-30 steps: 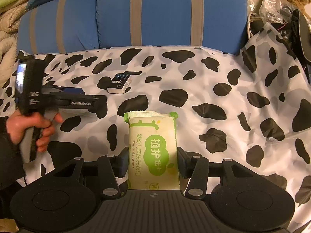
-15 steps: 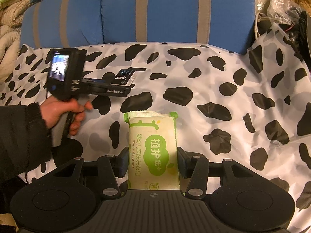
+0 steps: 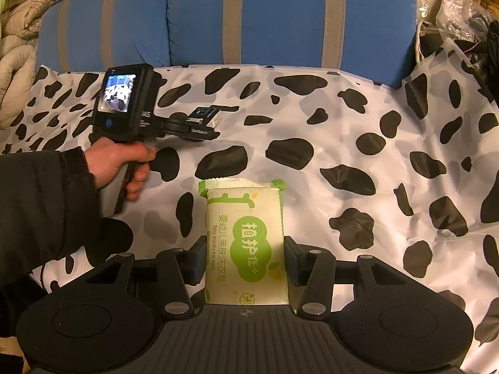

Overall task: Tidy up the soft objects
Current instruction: 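Grasp the black tissue box with the left gripper, then carry the tissue box and green packet over the cardboard box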

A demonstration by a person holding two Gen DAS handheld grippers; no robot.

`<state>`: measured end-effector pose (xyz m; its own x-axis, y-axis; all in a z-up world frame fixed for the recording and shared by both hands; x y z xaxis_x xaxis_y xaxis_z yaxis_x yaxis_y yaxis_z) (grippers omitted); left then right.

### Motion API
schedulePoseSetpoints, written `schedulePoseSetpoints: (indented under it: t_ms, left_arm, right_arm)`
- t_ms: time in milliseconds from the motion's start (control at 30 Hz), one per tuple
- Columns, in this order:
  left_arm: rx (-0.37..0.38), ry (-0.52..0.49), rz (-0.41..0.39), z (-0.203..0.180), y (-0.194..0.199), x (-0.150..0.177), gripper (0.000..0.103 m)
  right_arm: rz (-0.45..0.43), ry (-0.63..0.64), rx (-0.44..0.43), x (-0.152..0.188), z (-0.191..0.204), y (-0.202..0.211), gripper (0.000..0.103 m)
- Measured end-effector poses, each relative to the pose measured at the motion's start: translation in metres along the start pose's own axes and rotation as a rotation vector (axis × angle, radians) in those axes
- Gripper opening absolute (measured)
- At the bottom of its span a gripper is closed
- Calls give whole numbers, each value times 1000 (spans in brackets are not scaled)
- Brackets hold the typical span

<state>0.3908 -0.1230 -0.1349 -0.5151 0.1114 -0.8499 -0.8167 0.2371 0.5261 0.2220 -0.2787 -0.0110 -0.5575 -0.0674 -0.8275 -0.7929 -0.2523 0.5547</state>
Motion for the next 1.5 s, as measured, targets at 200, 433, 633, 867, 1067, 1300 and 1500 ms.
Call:
schedulePoseSetpoints:
  t_ms: [200,433,633,867,1067,1300,1500]
  left_arm:
    - [-4,-14,-23,4,26,-10,48]
    - [5,-29,-38,7,65,-16,48]
    - [15,-52,-53,5,104,-14,48]
    - [36,-28,-65,6,149,-7,48]
    - [53,-19,-68,7,186,4,48]
    - [72,-19,-83,4,229,20,48]
    - [85,-8,-84,2,260,35,48]
  right_arm:
    - [5,0,2,0,2,-3,52]
    - [7,7,22,1,4,-8,52]
    - [2,14,24,3,10,-9,52]
    - [-3,17,23,3,16,-11,52]
    - [-7,38,11,5,27,-12,52]
    - [-28,55,-9,5,36,-4,52]
    - [-24,88,-9,13,43,2,52]
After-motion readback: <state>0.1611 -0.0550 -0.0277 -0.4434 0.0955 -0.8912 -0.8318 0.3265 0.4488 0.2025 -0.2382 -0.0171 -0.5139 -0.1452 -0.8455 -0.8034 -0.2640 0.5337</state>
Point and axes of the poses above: each gripper's, at about its wrist camera, not at the fingertips, and y roughly against the way its jaws point, z to its left, x to its underside, the point moved 4 cm from there along -y, roughly the way its jaws point, and after that the axes turned 15 degrees about -z, right-handed, at the moved point
